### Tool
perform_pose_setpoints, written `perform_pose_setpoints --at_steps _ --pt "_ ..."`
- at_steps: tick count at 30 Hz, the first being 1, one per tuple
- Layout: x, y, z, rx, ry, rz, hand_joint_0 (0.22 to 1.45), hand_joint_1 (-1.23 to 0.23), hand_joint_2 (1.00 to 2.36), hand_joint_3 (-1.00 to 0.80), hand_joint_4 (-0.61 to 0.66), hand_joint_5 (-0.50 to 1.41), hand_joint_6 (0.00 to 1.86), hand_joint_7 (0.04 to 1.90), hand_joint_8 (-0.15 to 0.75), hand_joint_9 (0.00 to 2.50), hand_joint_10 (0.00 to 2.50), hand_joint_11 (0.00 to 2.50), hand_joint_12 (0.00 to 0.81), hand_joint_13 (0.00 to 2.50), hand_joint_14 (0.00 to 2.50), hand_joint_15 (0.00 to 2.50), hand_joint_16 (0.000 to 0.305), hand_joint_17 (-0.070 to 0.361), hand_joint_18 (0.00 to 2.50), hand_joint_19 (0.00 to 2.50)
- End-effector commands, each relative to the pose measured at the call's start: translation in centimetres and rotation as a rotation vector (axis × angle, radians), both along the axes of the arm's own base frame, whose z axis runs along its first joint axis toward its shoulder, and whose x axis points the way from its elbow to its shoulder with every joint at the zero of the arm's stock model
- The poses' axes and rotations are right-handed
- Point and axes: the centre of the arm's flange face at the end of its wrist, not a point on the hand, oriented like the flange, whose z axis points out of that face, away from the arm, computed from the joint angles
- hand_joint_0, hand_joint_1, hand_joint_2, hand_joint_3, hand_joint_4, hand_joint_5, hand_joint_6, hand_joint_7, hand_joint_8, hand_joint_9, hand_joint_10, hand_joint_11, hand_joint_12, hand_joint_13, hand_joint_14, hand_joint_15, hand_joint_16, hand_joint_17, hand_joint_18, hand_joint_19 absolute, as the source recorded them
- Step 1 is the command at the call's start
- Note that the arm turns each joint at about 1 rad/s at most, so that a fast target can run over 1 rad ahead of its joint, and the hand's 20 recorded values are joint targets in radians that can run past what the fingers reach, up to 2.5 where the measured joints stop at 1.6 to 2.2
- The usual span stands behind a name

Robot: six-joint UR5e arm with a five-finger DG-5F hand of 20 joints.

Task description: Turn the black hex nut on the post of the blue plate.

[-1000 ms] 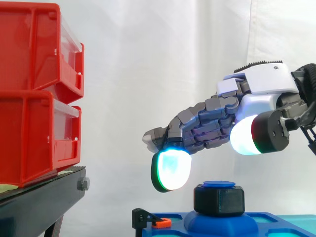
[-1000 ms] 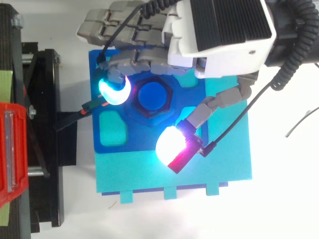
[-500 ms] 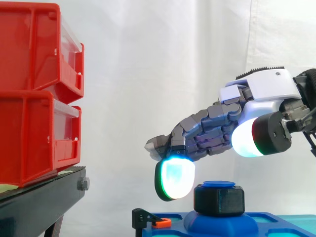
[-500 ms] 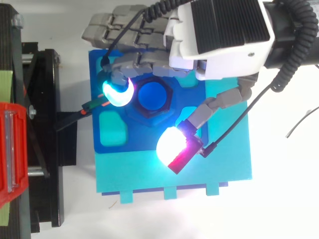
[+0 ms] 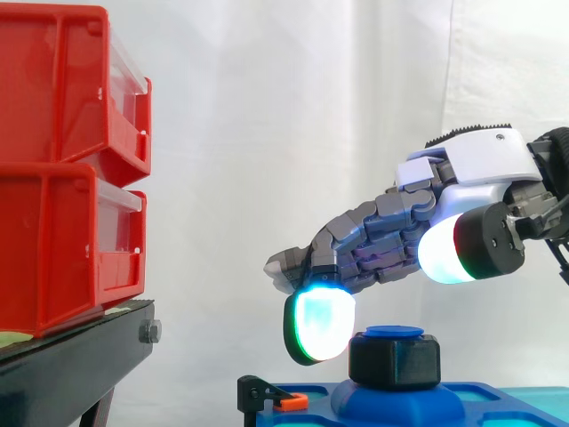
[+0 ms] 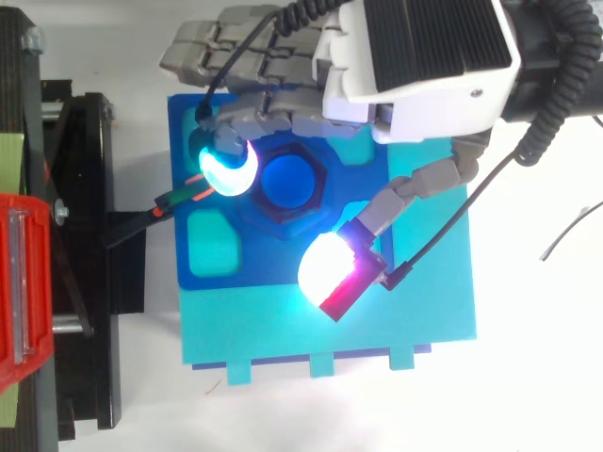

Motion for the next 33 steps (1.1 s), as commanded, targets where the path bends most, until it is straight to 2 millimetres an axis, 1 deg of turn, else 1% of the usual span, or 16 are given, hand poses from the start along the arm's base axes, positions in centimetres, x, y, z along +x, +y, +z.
perform_pose_setpoints --at_steps 1,6,16,33 --pt "0.0 -0.2 0.0 0.0 0.0 -0.001 0.36 -0.55 1.0 -0.5 0.27 -0.24 0.5 1.02 0.221 0.01 0.0 0.0 0.38 0.01 0.0 0.0 0.055 0.124 0.0 0.0" --pt "-0.2 -0.5 0.0 -0.001 0.004 -0.005 0.36 -0.57 1.0 -0.5 0.27 -0.24 0.5 1.02 0.223 0.01 0.0 0.0 0.382 0.01 0.0 0.0 0.056 0.125 0.0 0.0" --pt "-0.5 -0.9 -0.2 0.001 0.019 0.001 0.36 -0.52 1.0 -0.5 0.27 -0.24 0.5 1.02 0.225 0.01 0.0 0.0 0.385 0.02 0.0 0.0 0.056 0.126 0.0 0.0" --pt "-0.7 -1.7 -0.1 0.002 0.019 0.007 0.36 -0.5 1.0 -0.5 0.27 -0.24 0.5 1.03 0.224 0.01 0.0 0.0 0.384 0.01 0.0 0.0 0.056 0.126 0.0 0.0"
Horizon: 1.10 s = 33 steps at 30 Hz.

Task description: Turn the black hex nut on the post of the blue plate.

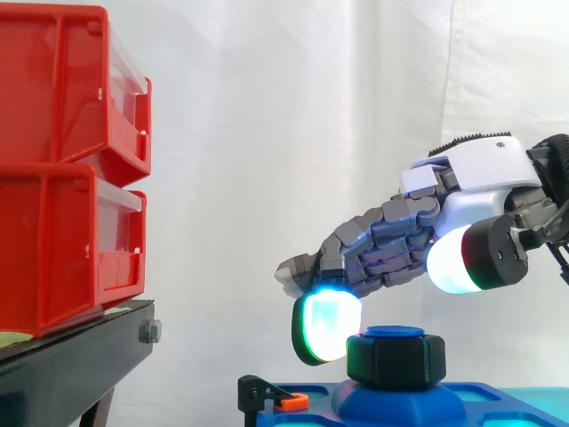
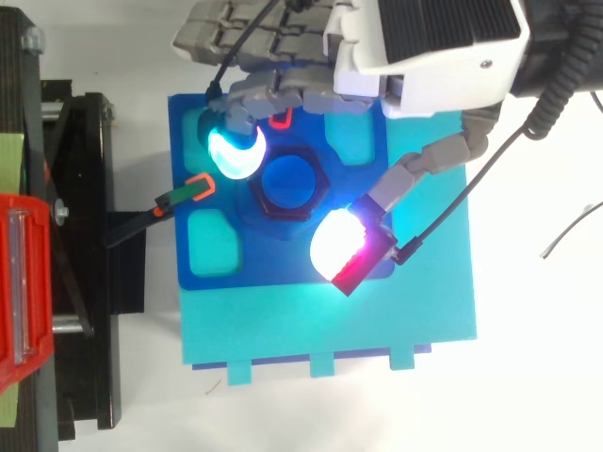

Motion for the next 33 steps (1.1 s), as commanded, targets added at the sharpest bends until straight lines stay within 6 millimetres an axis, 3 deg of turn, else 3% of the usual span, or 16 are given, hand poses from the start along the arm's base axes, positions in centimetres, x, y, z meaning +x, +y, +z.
perform_pose_setpoints --at_steps 1,33 --pt "-0.1 -0.2 0.1 0.001 0.0 0.006 0.36 -0.5 1.0 -0.5 0.27 -0.24 0.5 1.03 0.226 0.01 0.0 0.0 0.384 0.01 0.0 0.0 0.056 0.126 0.0 0.0" --pt "-1.3 -1.4 1.0 -0.022 0.058 0.007 0.37 -0.5 1.0 -0.5 0.27 -0.24 0.5 1.03 0.224 0.01 0.0 0.0 0.382 0.01 0.0 0.0 0.055 0.125 0.0 0.0"
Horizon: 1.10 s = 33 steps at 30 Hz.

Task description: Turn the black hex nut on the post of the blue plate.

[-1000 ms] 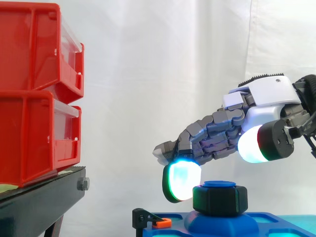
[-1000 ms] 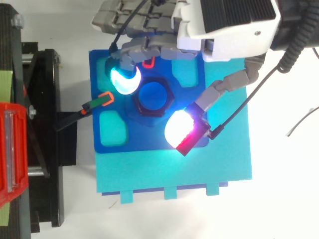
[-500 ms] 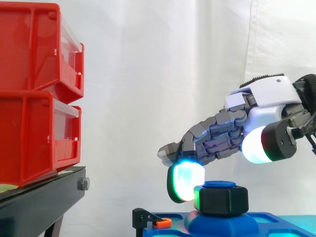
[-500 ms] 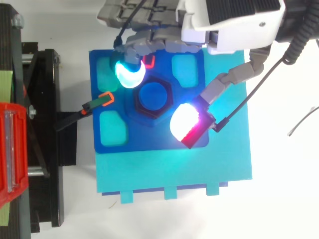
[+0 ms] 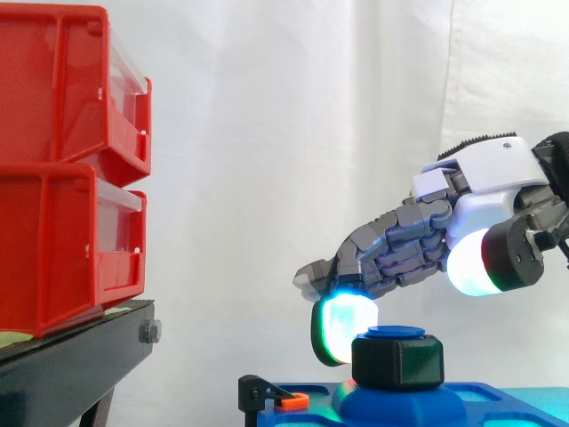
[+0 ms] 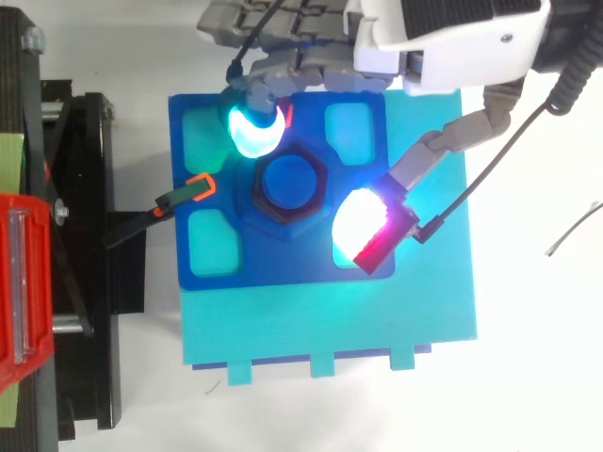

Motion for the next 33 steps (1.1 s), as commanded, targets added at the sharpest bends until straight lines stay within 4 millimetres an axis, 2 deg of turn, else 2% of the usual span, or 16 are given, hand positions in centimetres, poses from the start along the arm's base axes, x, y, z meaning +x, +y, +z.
perform_pose_setpoints --at_steps 1,15,22,33 --pt "-0.2 0.0 0.1 -0.006 0.012 0.001 0.36 -0.5 1.0 -0.5 0.27 -0.24 0.5 1.03 0.224 0.01 0.0 0.0 0.382 0.01 0.0 0.0 0.055 0.125 0.0 0.0" --pt "-1.1 0.1 -0.3 -0.045 0.077 0.012 0.37 -0.5 1.0 -0.5 0.27 -0.24 0.5 1.03 0.223 0.01 0.0 0.0 0.38 0.01 0.0 0.0 0.055 0.125 0.0 0.0" --pt "-1.5 0.1 0.7 -0.074 0.07 0.017 0.37 -0.5 1.0 -0.5 0.27 -0.24 0.5 1.03 0.222 0.01 0.0 0.0 0.38 0.01 0.0 0.0 0.055 0.125 0.0 0.0" --pt "-1.7 0.3 0.6 -0.086 0.085 0.022 0.37 -0.5 1.0 -0.5 0.26 -0.24 0.5 1.03 0.221 0.01 0.0 0.0 0.38 0.0 0.0 0.0 0.055 0.125 0.0 0.0"
